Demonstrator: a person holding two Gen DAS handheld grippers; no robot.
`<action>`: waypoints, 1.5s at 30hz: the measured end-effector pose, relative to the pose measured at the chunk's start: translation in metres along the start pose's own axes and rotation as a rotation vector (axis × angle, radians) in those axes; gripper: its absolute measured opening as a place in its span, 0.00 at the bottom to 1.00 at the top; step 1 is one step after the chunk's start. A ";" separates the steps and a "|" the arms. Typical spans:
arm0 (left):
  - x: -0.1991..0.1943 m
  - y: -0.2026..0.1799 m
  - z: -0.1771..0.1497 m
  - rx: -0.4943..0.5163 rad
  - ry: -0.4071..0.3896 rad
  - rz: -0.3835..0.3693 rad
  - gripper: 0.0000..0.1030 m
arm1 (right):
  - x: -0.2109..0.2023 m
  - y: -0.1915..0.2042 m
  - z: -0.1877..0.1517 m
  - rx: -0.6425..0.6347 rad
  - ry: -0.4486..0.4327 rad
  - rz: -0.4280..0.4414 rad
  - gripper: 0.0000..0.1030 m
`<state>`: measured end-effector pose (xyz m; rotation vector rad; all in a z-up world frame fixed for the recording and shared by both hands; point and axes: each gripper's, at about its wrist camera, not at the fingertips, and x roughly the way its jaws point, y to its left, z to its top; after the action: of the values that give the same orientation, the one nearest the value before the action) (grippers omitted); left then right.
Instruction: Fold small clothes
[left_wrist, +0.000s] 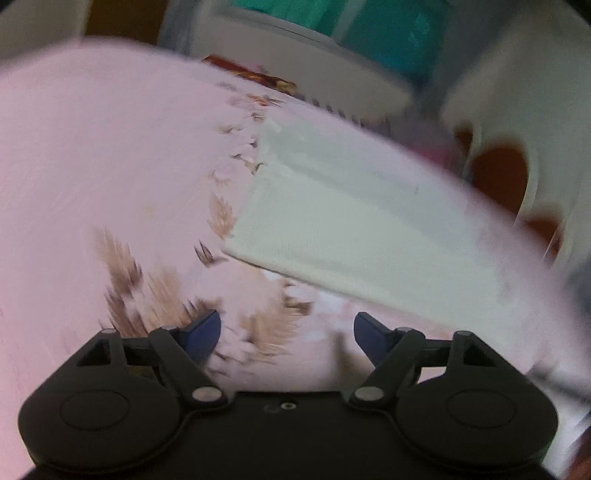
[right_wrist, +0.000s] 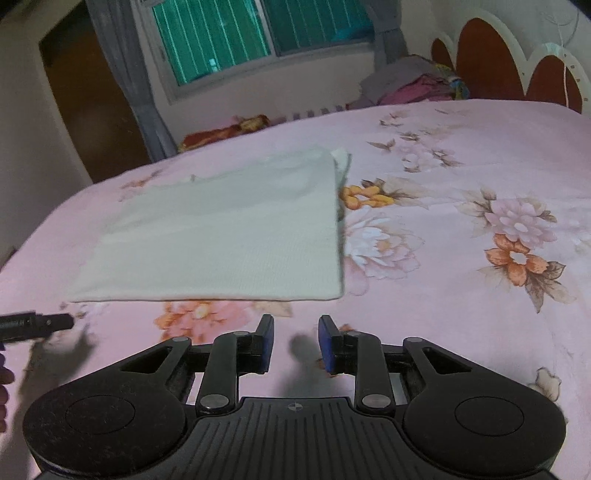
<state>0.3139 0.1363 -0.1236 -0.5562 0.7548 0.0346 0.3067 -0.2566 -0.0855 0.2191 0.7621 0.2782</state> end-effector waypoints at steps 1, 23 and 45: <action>-0.002 0.008 -0.002 -0.090 -0.013 -0.054 0.73 | -0.003 0.003 0.000 0.001 -0.010 0.010 0.26; 0.082 0.026 0.033 -0.452 -0.216 -0.192 0.42 | 0.103 0.086 0.095 -0.043 0.024 0.029 0.00; 0.105 0.031 0.055 -0.448 -0.226 -0.124 0.21 | 0.206 0.113 0.105 -0.097 0.107 0.027 0.00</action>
<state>0.4197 0.1723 -0.1743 -1.0071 0.4898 0.1521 0.5043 -0.0932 -0.1115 0.1234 0.8498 0.3533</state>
